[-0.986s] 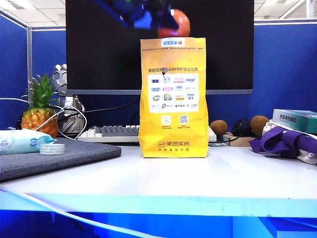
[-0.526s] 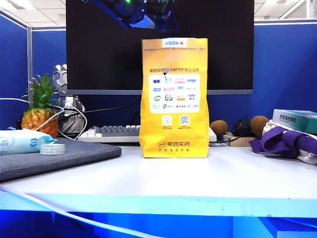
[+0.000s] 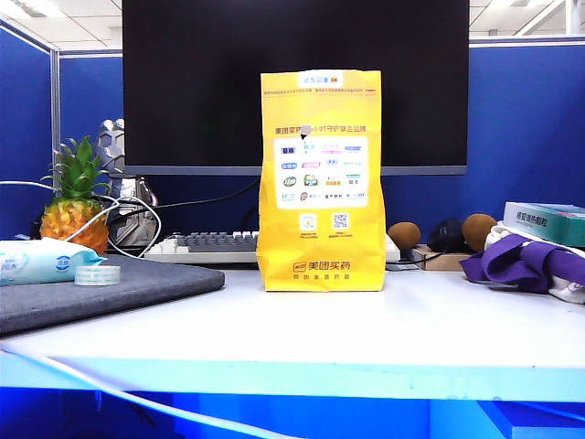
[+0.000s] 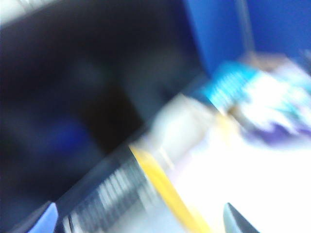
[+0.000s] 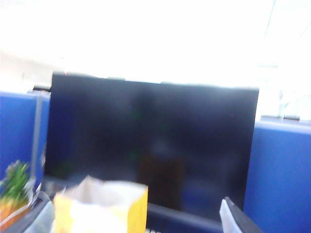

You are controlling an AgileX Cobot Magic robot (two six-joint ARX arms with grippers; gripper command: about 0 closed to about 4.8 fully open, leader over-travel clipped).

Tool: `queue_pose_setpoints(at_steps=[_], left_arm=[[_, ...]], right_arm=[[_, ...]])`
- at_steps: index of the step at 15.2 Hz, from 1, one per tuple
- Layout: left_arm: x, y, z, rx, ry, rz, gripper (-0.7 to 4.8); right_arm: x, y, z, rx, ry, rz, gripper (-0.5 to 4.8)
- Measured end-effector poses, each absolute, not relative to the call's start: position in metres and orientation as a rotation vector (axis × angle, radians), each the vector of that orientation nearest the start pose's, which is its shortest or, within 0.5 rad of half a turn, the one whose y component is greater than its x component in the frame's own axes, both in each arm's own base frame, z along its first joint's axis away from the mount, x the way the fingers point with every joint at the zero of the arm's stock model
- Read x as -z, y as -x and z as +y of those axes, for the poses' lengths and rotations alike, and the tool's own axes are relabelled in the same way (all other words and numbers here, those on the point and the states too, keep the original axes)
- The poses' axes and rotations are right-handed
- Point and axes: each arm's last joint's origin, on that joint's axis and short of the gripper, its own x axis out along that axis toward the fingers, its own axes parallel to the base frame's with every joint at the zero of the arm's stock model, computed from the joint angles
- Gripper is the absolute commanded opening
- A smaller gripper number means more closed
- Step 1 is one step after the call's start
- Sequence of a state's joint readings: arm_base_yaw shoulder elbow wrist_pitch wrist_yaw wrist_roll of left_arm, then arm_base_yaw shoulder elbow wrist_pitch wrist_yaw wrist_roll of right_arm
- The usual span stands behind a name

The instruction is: Pick up the orange and throw it into the yellow paper bag.

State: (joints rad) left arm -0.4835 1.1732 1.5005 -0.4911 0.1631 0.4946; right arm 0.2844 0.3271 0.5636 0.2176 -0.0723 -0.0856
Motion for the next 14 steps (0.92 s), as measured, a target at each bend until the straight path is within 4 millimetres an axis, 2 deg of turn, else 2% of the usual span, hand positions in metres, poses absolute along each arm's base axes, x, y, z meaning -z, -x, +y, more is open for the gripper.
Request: queue_pose_setpoints(at_steps=[1,3,5,6,8,10,12,14], left_arm=[[-0.468,-0.172,-0.095,0.634,-0.516,0.031,4.79],[-0.455,-0.127,-0.068,0.551,-0.525,0.048,4.79],[-0.442,-0.078,-0.042,0.511,-0.476,-0.026,4.79],[-0.423,-0.041,-0.018,0.384,-0.427,-0.085,4.79],[-0.396,-0.003,0.002,0.342,-0.312,-0.189,4.79],[-0.363,0.007,0.009,0.306,-0.212,-0.183,4.79],[-0.347,0.001,0.006,0.312,-0.127,-0.139,4.79],[-0.332,-0.01,0.001,0.307,-0.138,-0.062,4.79]], right_arm=[[-0.343,-0.072,0.023,-0.342,0.037,-0.444,4.79],[-0.337,-0.069,0.023,-0.355,0.044,-0.383,4.79],[-0.332,-0.072,0.025,-0.401,0.049,-0.329,4.79],[-0.329,-0.073,0.026,-0.429,0.041,-0.305,4.79],[-0.32,-0.077,0.027,-0.432,0.038,-0.276,4.79],[-0.305,-0.083,0.029,-0.443,0.0,-0.221,4.79],[-0.291,-0.087,0.032,-0.513,-0.037,-0.166,4.79],[-0.277,-0.09,0.035,-0.576,-0.036,-0.126,4.79]])
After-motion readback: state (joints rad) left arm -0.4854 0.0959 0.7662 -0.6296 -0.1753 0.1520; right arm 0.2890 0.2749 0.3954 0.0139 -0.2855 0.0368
